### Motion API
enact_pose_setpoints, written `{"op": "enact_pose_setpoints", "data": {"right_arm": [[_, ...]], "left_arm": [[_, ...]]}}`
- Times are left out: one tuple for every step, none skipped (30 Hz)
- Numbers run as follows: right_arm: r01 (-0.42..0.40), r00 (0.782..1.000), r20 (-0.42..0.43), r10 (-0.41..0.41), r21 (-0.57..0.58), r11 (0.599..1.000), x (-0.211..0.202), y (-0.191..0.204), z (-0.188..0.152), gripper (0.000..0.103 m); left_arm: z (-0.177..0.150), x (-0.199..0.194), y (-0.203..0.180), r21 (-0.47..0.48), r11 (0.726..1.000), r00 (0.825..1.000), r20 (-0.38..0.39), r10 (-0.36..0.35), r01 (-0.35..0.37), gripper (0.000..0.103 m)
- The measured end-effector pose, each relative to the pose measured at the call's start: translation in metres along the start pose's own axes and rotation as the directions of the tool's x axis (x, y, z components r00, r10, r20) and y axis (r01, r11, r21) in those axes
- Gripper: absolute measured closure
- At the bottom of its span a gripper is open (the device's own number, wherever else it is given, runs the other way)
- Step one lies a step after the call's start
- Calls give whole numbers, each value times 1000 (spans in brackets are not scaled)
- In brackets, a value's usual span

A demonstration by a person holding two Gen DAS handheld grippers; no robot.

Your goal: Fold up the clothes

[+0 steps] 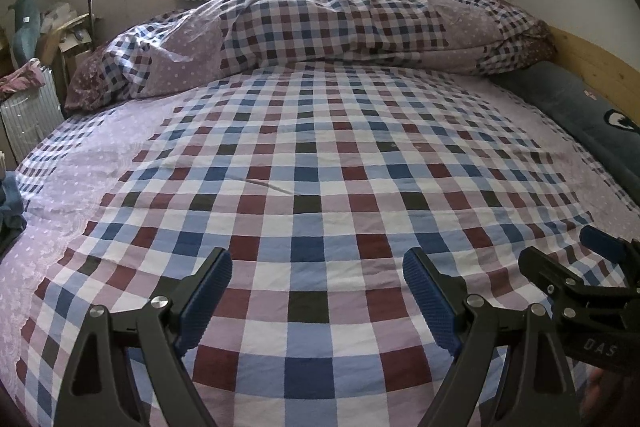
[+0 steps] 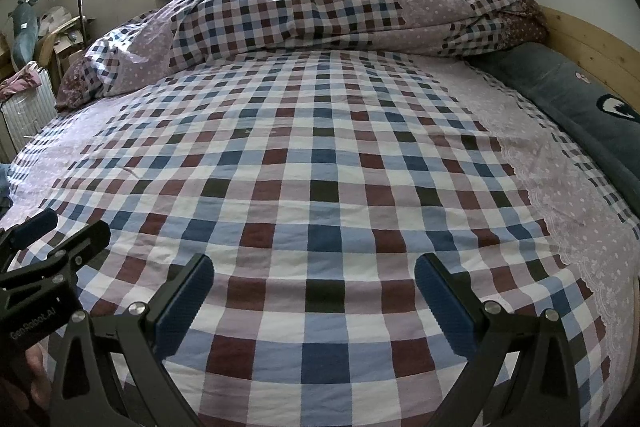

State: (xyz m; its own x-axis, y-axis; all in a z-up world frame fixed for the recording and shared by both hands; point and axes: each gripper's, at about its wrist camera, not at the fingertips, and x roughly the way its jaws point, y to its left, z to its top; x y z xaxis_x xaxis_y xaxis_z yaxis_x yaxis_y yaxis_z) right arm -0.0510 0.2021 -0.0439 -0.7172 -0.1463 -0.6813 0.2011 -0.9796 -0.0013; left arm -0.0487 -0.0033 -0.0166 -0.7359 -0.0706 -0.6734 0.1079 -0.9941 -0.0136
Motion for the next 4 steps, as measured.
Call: {"op": "enact_pose_setpoints", "data": {"right_arm": [[1, 1000, 0, -1, 1, 1000, 0, 1, 0, 0], [0, 1000, 0, 0, 1, 1000, 0, 1, 0, 0], [0, 1000, 0, 0, 1, 1000, 0, 1, 0, 0], [0, 1000, 0, 0, 1, 1000, 0, 1, 0, 0]], "left_arm": [[0, -1, -1, -1, 1000, 1000, 0, 2, -2, 13], [-1, -1, -1, -2, 1000, 1000, 1, 0, 0, 13], [-1, -1, -1, -3, 1000, 1000, 1, -1, 1, 13], [-1, -1, -1, -3, 1000, 1000, 1, 1, -1, 13]]}}
